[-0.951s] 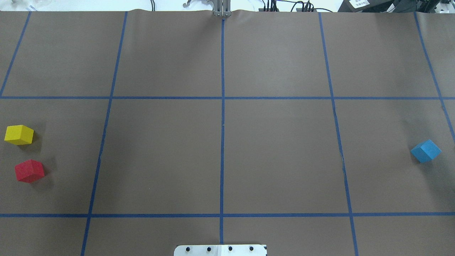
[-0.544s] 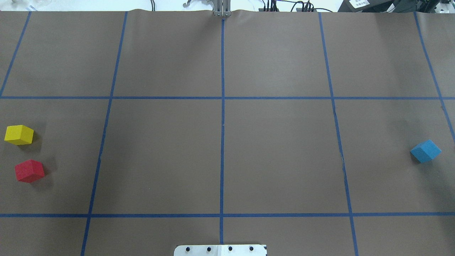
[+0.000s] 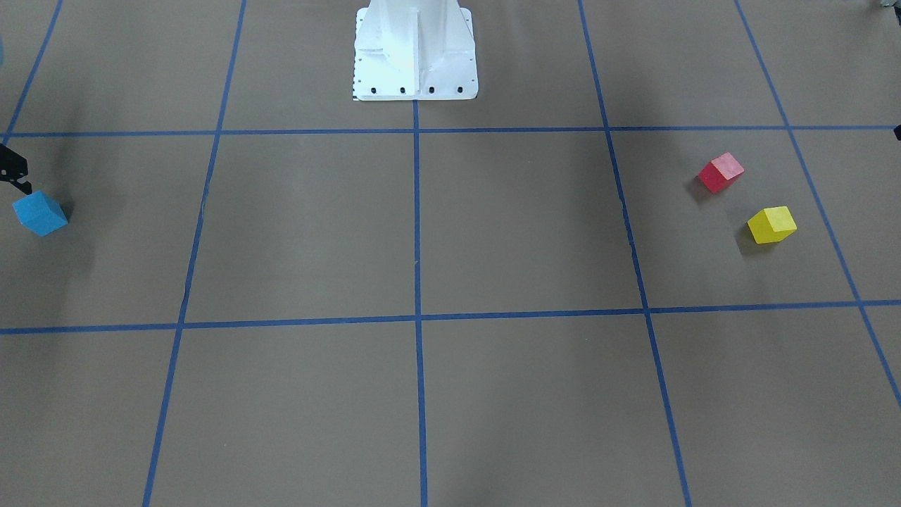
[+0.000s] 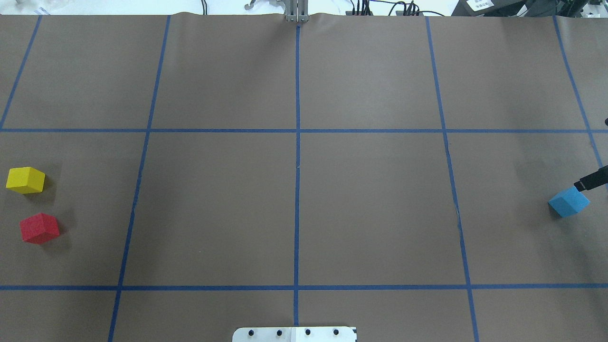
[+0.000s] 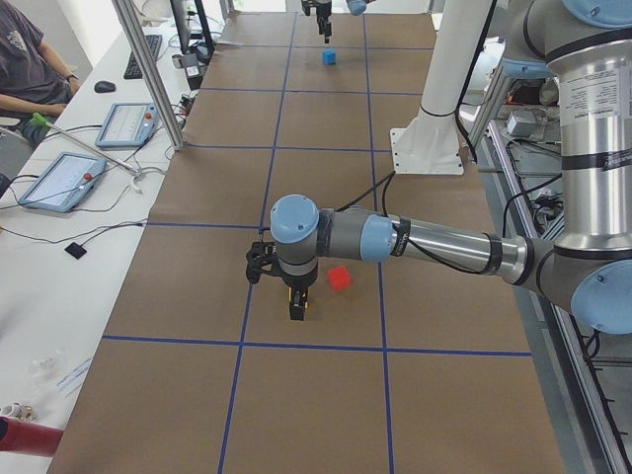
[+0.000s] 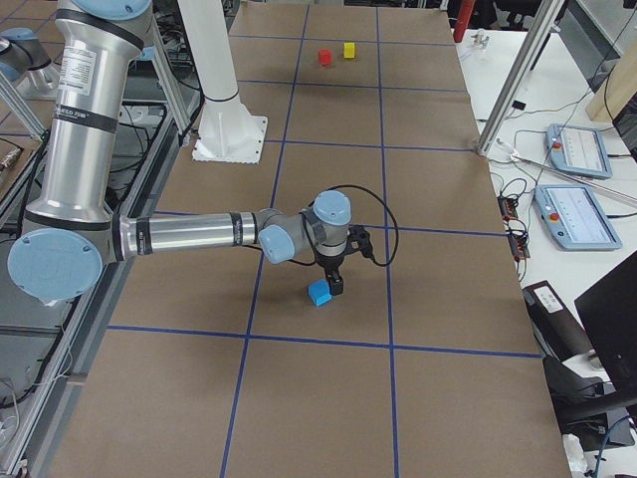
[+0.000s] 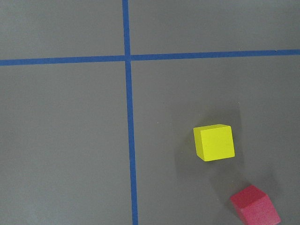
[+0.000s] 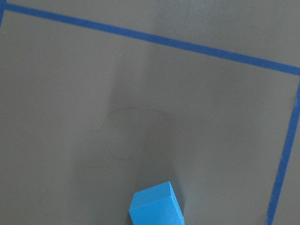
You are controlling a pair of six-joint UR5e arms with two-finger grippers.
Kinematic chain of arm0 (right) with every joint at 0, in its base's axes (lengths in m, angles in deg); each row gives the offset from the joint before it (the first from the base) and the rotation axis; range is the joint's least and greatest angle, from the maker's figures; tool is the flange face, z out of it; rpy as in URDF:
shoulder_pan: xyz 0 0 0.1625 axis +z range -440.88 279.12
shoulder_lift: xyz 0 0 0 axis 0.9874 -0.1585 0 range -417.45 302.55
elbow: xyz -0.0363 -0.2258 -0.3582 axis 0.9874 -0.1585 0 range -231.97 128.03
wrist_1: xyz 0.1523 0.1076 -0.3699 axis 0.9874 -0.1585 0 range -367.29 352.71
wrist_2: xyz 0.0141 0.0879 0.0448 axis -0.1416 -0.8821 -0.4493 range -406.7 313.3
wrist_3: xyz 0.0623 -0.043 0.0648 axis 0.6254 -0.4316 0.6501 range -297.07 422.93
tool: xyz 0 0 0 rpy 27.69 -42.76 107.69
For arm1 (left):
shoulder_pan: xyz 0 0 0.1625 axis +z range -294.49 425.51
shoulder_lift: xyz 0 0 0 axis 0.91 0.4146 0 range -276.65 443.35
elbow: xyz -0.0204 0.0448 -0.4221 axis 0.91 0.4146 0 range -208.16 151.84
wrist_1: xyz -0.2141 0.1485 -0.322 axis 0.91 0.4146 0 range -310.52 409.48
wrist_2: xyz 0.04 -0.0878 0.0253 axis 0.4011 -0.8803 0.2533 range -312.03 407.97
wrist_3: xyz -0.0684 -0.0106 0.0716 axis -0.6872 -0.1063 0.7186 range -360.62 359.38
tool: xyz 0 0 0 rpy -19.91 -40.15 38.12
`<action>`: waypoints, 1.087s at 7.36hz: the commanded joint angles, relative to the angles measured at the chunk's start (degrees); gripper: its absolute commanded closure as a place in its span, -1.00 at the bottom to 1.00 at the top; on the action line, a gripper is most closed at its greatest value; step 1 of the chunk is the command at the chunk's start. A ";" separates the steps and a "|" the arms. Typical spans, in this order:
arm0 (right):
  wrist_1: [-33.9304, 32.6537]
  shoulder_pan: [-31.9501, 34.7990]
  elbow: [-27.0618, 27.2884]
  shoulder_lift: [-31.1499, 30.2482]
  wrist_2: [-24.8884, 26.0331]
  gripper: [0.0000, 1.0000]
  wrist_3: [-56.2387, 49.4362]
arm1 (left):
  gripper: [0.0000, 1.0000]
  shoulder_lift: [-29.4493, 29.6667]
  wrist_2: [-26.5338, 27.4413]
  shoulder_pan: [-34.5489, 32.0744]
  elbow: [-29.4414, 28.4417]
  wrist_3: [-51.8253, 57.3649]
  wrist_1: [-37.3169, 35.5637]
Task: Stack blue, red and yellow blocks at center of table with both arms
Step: 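Lower the right gripper onto the blue cube and grasp it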
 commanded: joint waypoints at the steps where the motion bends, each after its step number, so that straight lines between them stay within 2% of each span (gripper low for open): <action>1: 4.74 -2.31 -1.74 -2.45 2.81 -1.00 -5.05 | -1.00 0.01 -0.06 0.00 -0.08 -0.08 1.00; 3: 6.32 -3.54 -5.69 -0.79 2.64 -1.00 -4.44 | -1.00 0.01 -0.06 0.00 0.09 -0.08 1.00; 4: 6.32 -4.16 -5.79 -0.08 2.03 -1.00 -4.18 | -1.00 0.01 -0.06 -0.09 0.09 -0.08 1.09; 6: 6.50 -4.16 -5.53 0.01 -3.93 -1.00 -3.21 | -1.00 -0.08 -0.06 0.00 0.18 -0.08 1.09; 8: 6.50 -5.13 -7.88 1.84 -3.17 -0.99 -3.29 | -1.00 -0.08 -0.06 -0.09 0.09 -0.08 1.09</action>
